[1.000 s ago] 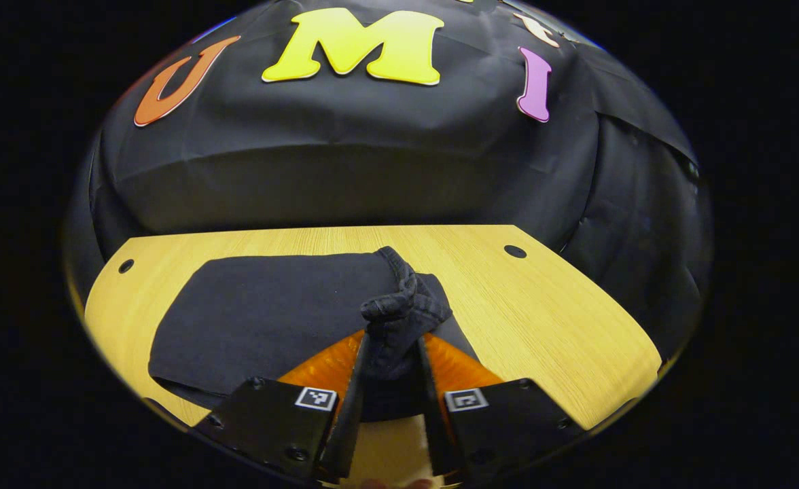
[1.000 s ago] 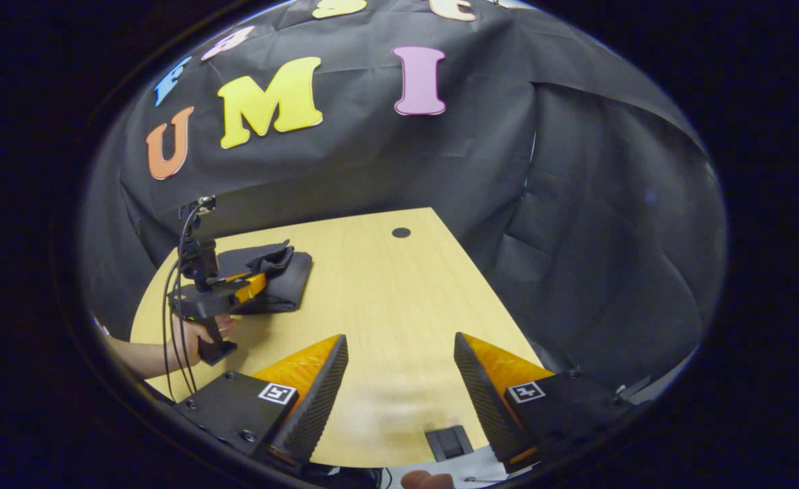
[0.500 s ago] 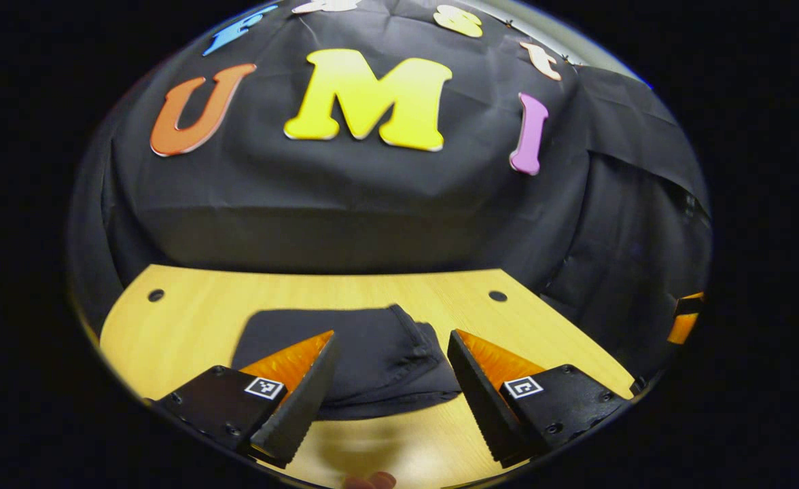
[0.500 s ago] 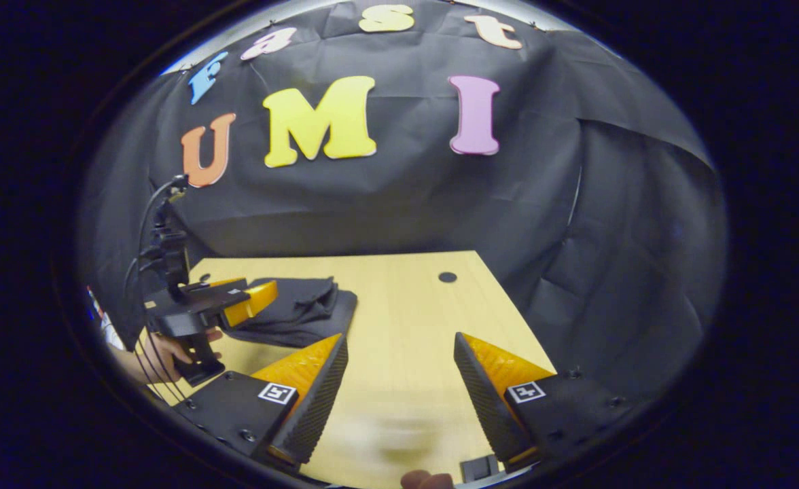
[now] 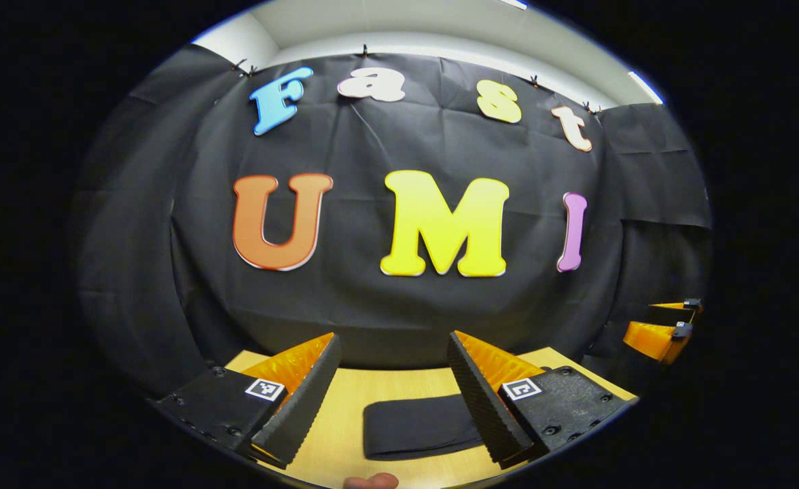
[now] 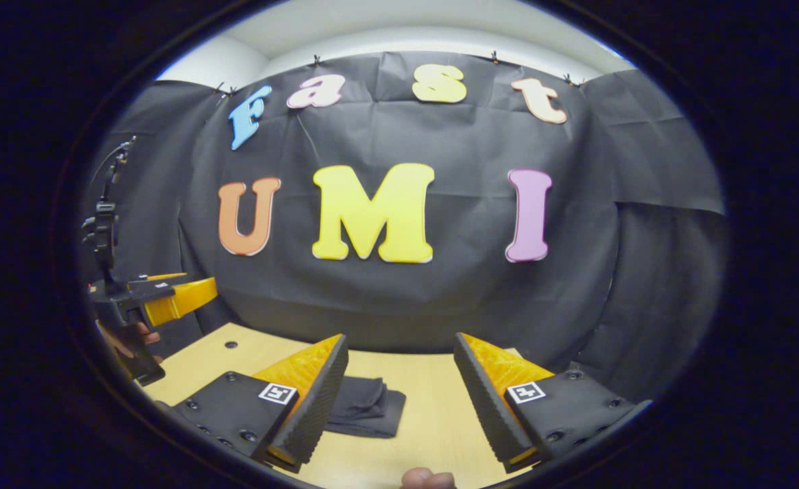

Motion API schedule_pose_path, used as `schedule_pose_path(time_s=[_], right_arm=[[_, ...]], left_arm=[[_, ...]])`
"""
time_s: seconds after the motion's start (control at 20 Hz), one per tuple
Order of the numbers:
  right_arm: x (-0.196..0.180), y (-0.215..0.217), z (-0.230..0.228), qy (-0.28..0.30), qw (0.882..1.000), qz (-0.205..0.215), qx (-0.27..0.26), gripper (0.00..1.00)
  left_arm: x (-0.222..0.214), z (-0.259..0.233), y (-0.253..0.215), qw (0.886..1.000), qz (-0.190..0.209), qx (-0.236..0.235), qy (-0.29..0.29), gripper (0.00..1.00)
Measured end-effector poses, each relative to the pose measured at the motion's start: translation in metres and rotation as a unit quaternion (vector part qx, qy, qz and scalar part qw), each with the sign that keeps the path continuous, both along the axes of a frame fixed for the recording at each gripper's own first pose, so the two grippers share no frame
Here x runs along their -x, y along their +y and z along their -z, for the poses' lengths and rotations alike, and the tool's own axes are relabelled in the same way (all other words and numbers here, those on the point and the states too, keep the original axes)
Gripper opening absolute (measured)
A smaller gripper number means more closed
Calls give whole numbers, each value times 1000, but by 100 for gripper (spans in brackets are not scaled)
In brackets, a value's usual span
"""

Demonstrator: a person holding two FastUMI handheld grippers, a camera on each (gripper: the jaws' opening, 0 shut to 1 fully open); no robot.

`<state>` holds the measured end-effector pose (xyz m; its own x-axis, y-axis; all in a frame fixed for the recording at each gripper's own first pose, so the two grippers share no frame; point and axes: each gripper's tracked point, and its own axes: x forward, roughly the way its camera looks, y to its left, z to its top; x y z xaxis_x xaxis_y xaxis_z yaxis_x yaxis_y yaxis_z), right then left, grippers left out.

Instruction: Grasp the waist and the cuffs of the jeans and fold them to make the two legs overlap; first hold the waist and fold one-third of the jeans toward the cuffs, then hold the cuffs and fold the remaining one-third in the same direction to finish folding.

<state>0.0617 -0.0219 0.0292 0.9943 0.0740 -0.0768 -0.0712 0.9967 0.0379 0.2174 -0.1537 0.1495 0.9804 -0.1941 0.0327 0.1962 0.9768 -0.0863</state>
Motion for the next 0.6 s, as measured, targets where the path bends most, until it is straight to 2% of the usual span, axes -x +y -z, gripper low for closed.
schedule_pose_path(time_s=[0.1, 0.15, 0.2, 0.55, 0.6], right_arm=[[3, 15, -7, -14, 1000, -3, -2, 94], [8, 23, -7, -16, 1000, -8, -2, 94], [11, 28, -7, -20, 1000, -10, 0, 94], [38, 33, 5, -37, 999, 6, 2, 94], [41, 34, 7, -34, 999, 6, 1, 96]], left_arm=[[15, -9, 11, 1000, -13, 9, -8, 100], [22, -9, 13, 1000, -14, 15, -7, 92], [29, -9, 17, 1000, -14, 18, -4, 99], [66, 12, 24, 999, -26, 30, 7, 99], [67, 16, 25, 999, -28, 29, 8, 92]])
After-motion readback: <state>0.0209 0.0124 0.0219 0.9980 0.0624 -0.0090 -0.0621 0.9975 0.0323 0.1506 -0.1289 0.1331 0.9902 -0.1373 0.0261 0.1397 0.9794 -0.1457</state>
